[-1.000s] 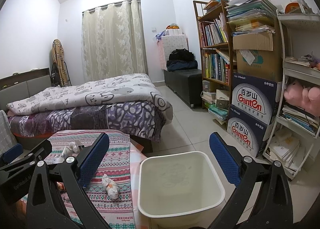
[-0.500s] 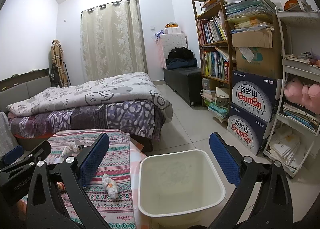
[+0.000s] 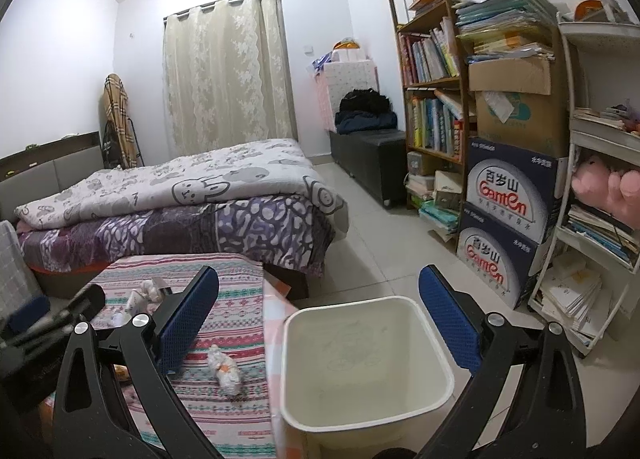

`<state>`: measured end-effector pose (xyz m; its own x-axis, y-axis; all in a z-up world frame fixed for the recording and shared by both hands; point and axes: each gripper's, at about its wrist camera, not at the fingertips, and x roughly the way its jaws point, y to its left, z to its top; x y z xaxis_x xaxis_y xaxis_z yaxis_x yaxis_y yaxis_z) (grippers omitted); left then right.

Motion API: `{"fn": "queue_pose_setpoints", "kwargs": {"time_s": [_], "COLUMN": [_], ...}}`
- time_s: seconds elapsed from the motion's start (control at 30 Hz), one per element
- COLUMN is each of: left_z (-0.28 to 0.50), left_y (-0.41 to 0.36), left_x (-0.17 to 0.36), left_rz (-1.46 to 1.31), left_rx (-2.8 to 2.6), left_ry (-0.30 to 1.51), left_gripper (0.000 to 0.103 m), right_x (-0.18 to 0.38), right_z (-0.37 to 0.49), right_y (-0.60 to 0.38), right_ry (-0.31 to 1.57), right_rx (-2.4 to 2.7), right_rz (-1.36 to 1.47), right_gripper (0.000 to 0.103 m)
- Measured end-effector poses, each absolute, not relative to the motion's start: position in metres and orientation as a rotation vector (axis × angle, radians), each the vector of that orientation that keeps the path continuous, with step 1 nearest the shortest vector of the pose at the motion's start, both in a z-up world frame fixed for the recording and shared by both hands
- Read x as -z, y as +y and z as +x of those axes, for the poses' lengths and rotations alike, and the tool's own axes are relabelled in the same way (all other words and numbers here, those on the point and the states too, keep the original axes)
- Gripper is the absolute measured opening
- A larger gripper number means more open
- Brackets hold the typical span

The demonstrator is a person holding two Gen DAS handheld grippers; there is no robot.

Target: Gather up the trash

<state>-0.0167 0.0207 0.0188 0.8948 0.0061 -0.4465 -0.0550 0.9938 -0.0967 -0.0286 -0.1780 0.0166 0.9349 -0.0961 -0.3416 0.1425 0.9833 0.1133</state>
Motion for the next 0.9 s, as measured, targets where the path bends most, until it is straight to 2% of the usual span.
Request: {"fn": "queue_pose_setpoints", "kwargs": {"time_s": [0.23,0.5,0.7,0.9], "left_z": [0.009,0.071,0.115,0.162], "left_y": [0.050,0.126,0.166,0.164], "left_x": [-0.025,-0.010,0.027,0.069], "left_rz": [-0.075,-0.103,-0.253,-0.284], "left_rx": [-0.098,-0.165,-0.123,-0.122], "left_ry": [0.568,0.825,0.970,1.077], "left_gripper": [0.096,0.096,0.096,0.096], "right_x": [-0.032,-0.032,0.001,0.036], "right_z": [0.012,0.074,0.119,0.164], "right_y": [-0.149,-0.112,-0.112,-0.116], "right_ry": [0.478,0.657,0.813,0.963], "right_rx": [0.027,-0.085,-0.104,-0.118], "right_rz": [0.183,0.167,0.221,0.346], "right_gripper": [0.096,0.096,0.096,0.096]}}
